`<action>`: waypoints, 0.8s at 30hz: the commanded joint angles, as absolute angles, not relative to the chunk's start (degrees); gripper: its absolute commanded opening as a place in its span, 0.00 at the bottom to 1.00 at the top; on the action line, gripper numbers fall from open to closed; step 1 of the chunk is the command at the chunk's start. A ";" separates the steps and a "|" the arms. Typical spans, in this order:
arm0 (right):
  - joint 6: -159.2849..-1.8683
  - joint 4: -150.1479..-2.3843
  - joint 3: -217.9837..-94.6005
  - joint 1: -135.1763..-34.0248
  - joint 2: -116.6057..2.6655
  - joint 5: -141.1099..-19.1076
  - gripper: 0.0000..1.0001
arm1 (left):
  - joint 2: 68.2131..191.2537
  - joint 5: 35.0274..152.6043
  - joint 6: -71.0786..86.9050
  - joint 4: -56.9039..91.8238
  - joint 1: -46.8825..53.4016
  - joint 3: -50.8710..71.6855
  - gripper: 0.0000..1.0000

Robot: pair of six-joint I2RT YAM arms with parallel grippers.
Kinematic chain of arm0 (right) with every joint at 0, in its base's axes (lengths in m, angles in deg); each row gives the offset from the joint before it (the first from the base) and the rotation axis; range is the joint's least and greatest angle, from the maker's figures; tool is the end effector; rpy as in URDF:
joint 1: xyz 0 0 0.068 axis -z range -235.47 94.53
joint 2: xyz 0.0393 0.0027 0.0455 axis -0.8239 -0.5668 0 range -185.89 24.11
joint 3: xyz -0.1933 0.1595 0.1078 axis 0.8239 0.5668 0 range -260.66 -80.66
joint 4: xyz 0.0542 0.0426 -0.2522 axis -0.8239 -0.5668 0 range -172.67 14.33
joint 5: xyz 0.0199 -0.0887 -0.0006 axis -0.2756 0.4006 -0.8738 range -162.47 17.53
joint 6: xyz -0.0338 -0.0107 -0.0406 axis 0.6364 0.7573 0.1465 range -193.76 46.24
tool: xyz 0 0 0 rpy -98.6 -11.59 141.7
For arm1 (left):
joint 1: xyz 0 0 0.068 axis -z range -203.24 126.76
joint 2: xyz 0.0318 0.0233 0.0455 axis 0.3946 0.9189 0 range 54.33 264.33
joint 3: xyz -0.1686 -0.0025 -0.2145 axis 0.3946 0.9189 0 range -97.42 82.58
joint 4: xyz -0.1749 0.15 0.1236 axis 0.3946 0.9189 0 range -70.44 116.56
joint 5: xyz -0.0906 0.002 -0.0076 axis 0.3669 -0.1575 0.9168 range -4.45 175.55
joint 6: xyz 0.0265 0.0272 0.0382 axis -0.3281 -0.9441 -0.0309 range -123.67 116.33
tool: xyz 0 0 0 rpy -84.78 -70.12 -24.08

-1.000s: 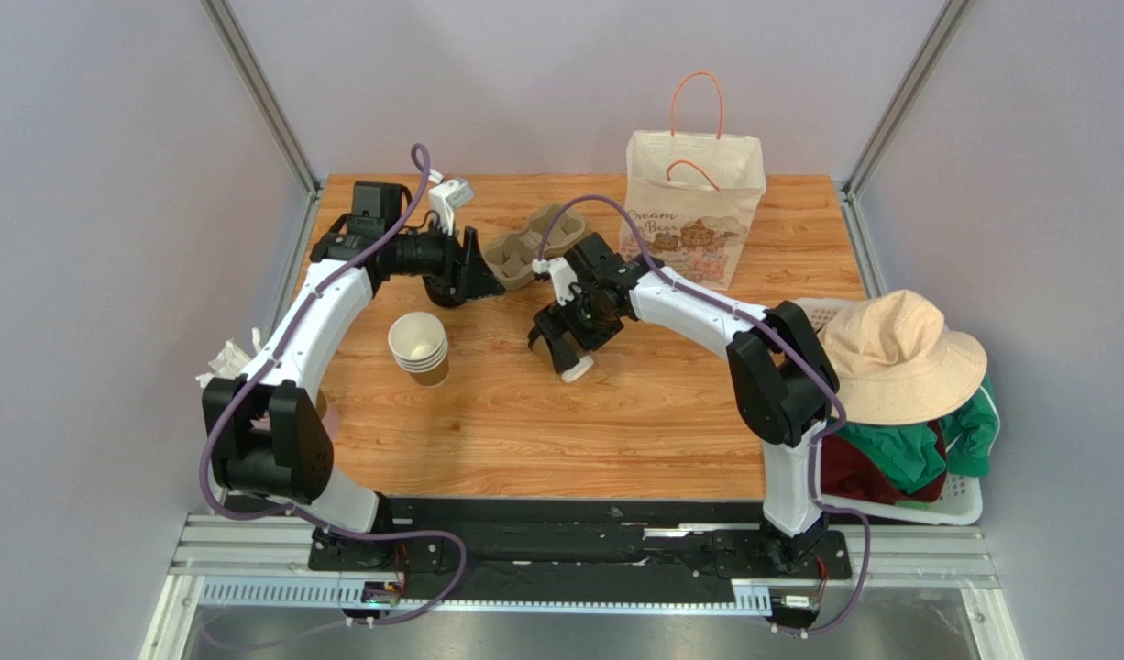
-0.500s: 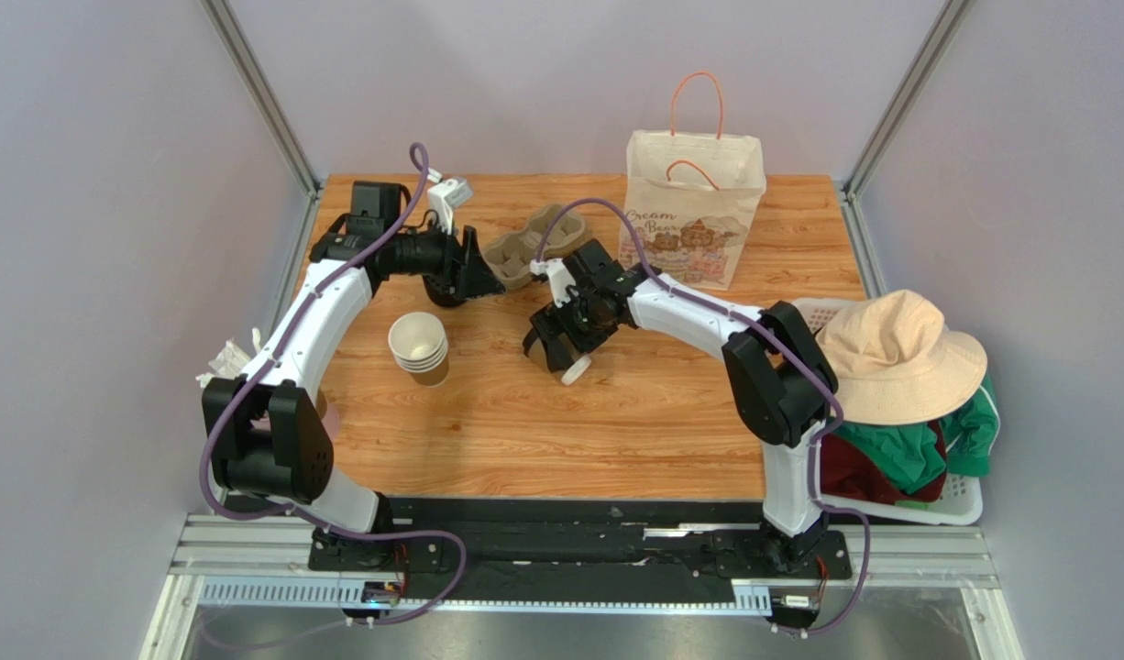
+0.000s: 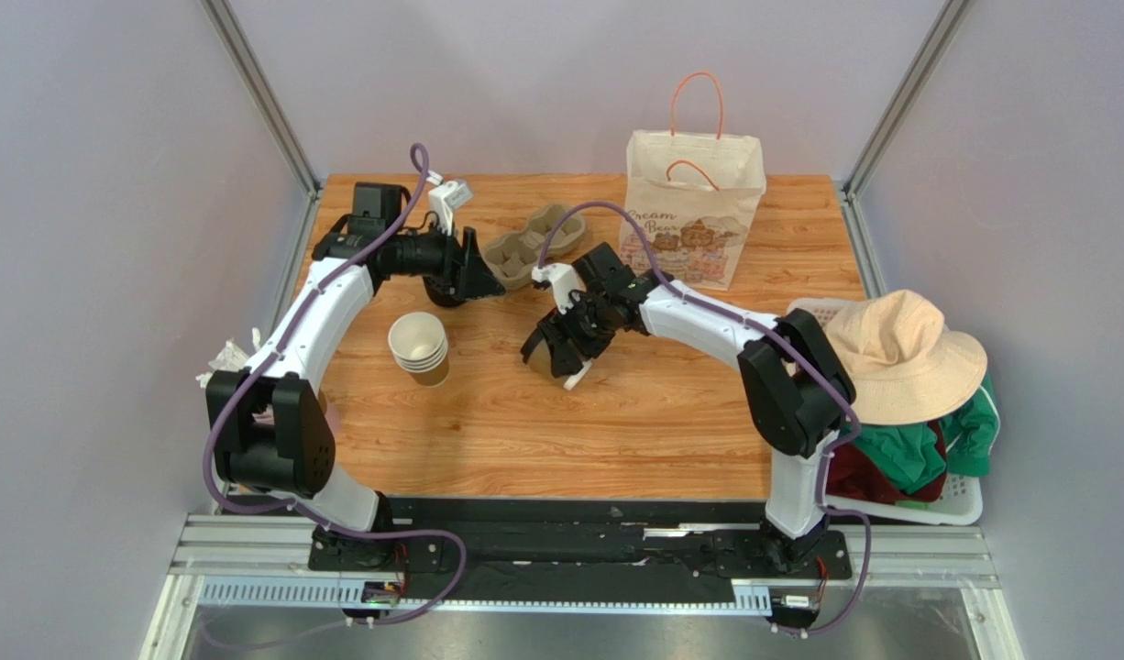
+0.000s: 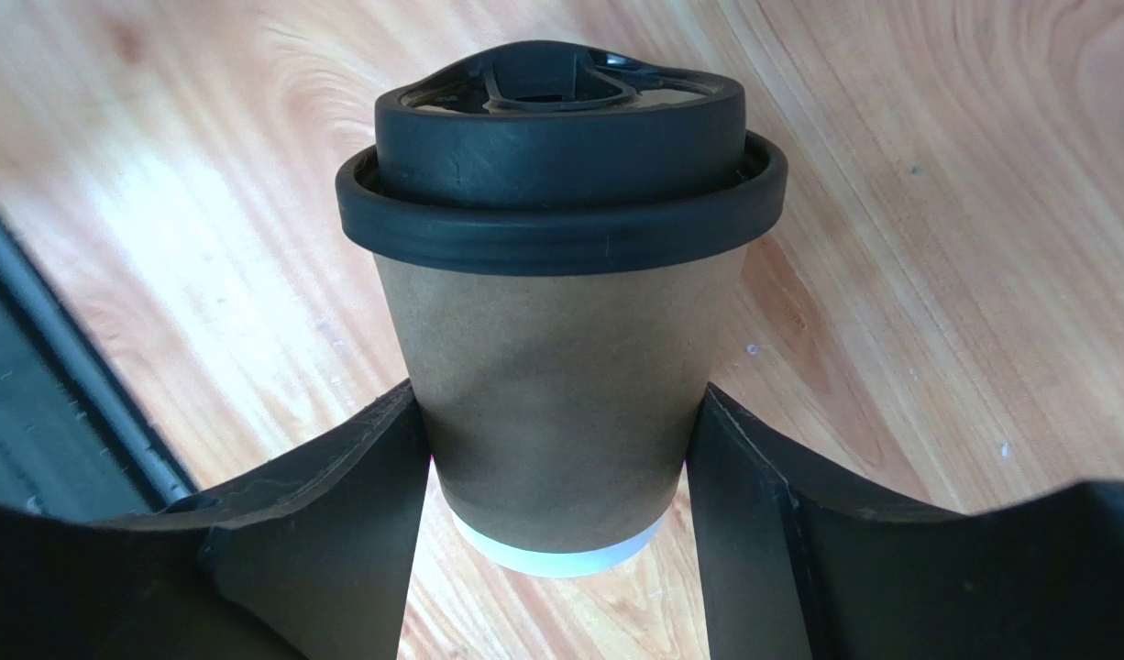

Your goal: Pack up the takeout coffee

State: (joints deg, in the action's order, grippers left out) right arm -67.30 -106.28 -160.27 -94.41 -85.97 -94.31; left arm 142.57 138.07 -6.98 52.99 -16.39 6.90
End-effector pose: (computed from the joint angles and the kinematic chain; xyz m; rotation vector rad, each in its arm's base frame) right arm 0.3060 0.2642 0.1953 -1.1576 2.4214 0.6899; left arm 0.3249 -0.0674 0.3139 0.6266 2.1351 -1.1030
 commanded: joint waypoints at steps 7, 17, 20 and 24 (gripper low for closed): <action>-54.00 -107.57 -156.51 -90.45 -64.85 -102.53 0.59 | 144.06 145.22 -5.34 52.61 -16.74 6.90 0.70; -46.87 -112.32 -155.72 -91.24 -57.10 -98.06 0.60 | 146.79 147.51 -2.02 58.32 -14.45 0.24 0.69; -46.25 -111.79 -155.28 -91.77 -56.58 -96.12 0.60 | 147.40 148.31 0.19 59.55 -14.10 -2.32 0.69; -46.16 -110.65 -154.57 -92.56 -56.04 -93.83 0.60 | 147.84 148.84 2.48 60.95 -12.96 -4.08 0.68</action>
State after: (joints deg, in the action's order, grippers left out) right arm -48.31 -112.27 -154.92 -91.48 -58.32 -97.05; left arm 147.78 146.24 -0.77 58.90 -14.20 -0.75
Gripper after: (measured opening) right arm 0.644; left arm 0.686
